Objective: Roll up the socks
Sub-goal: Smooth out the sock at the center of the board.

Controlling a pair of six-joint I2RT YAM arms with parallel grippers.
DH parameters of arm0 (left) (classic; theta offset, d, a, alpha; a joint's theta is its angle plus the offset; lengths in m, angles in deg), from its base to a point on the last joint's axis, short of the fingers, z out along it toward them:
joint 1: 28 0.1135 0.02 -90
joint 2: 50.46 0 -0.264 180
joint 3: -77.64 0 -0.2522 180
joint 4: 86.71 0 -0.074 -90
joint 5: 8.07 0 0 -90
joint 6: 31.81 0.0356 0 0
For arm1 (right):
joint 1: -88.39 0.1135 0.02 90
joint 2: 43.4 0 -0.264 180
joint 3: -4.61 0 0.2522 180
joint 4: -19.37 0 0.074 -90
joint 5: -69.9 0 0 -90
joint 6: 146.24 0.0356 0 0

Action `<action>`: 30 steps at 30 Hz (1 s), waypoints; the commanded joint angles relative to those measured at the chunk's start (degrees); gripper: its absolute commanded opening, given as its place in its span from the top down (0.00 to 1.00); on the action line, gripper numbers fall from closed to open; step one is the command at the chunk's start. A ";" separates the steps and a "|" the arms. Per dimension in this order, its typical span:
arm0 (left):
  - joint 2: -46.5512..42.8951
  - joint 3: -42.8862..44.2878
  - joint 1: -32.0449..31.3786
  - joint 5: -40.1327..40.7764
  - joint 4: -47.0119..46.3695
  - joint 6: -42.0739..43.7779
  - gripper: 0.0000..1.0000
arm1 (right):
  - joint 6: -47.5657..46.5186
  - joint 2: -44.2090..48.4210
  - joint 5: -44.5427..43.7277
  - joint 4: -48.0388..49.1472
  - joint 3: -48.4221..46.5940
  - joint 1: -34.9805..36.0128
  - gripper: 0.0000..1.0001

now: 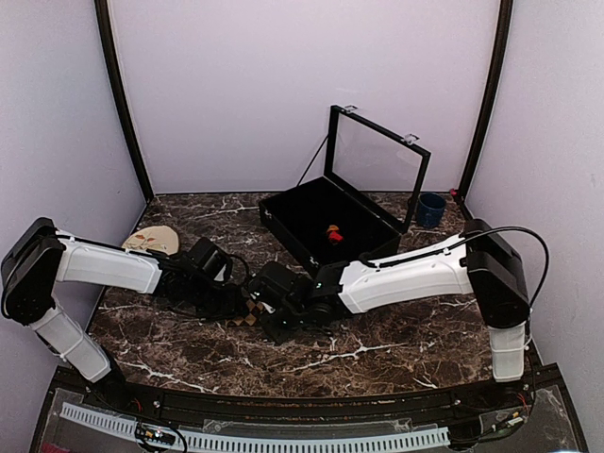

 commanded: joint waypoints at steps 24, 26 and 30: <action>0.55 -2.00 1.02 -0.52 7.84 1.11 0.51 | -8.19 -7.05 -14.37 -3.78 -7.50 -0.26 0.93; 0.49 -2.01 1.05 -0.48 7.85 1.02 0.51 | -8.43 -7.26 -14.85 -3.94 -7.71 -0.25 1.00; 0.37 -2.09 1.10 -0.35 8.06 0.93 0.51 | -8.63 -6.72 -15.31 -3.77 -7.07 -0.23 1.00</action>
